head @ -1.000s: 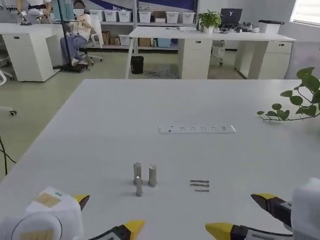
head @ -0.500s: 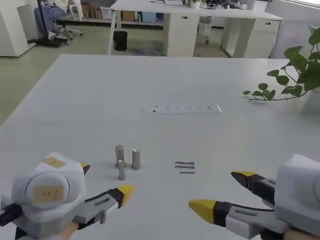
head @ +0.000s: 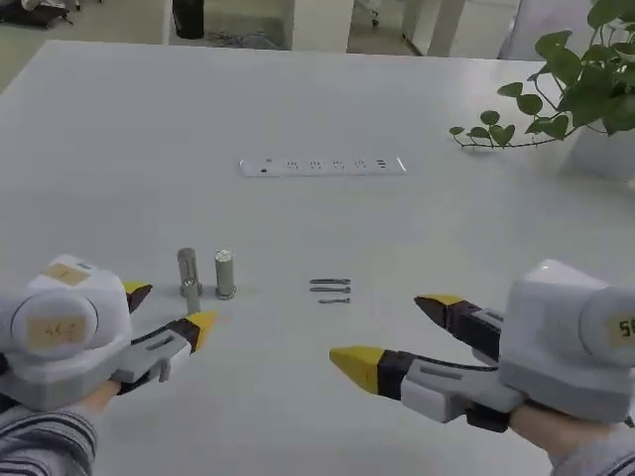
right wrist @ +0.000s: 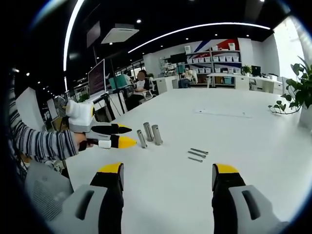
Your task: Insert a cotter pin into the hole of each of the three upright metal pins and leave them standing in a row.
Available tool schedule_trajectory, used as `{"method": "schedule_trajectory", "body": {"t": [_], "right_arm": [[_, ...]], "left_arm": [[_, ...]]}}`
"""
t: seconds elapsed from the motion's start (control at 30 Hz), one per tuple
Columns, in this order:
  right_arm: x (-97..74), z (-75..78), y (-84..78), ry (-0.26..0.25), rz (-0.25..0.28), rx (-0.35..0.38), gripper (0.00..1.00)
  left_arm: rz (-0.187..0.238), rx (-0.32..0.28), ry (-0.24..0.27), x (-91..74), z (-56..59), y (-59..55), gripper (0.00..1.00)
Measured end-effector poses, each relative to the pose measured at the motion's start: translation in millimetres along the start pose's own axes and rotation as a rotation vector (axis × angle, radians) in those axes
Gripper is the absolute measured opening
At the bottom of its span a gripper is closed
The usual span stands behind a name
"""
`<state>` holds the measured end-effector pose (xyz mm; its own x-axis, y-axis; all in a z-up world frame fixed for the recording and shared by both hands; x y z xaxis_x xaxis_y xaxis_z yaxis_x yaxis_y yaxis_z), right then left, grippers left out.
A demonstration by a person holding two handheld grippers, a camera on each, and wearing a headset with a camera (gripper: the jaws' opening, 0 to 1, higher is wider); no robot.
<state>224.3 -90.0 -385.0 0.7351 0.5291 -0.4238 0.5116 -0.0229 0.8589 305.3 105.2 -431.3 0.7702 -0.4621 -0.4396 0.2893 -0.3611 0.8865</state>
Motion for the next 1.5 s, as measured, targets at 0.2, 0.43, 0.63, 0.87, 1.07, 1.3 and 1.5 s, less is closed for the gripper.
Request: {"method": "schedule_trajectory", "body": {"t": [0.2, 0.43, 0.63, 0.87, 1.07, 1.3, 1.5], "right_arm": [[8.1, 2.2, -9.3, -0.01, -0.016, 0.004, 0.69], [15.3, 2.1, -10.4, -0.007, -0.013, 0.007, 0.69], [19.6, 0.6, -12.1, -0.004, -0.023, -0.009, 0.69], [20.4, 0.2, -12.0, -0.001, -0.031, -0.018, 0.69], [19.0, 2.4, -10.2, -0.015, -0.026, -0.026, 0.69], [17.8, 1.3, -8.1, -0.014, -0.021, -0.023, 0.69], [17.5, 0.6, -5.5, -0.012, -0.018, -0.032, 0.68]], "left_arm": [[0.006, -0.02, -0.028, 15.4, -3.4, -2.9, 0.32], [0.022, -0.021, -0.052, 25.1, 1.1, -1.5, 0.23], [0.018, -0.016, -0.063, 29.0, 4.6, -3.2, 0.16], [0.013, -0.004, -0.061, 30.0, 2.7, -4.8, 0.09], [0.008, -0.004, -0.061, 29.6, 0.6, -5.1, 0.06], [0.016, 0.011, -0.055, 29.1, 2.3, -5.1, 0.05], [0.014, 0.007, -0.073, 24.0, 7.7, -3.8, 0.05]]}}
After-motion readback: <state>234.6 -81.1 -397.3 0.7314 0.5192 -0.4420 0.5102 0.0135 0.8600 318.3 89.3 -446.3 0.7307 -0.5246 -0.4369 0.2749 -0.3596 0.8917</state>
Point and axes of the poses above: the centre of the closed fingertips' face, and the gripper's own axes: x roughly forward along the fingers, z roughly to its right, y roughly out of its top, the point moved 2 cm from there along -x, roughly backward along the fingers, and after that the axes turned 8 degrees about x, right-handed, at the moved point
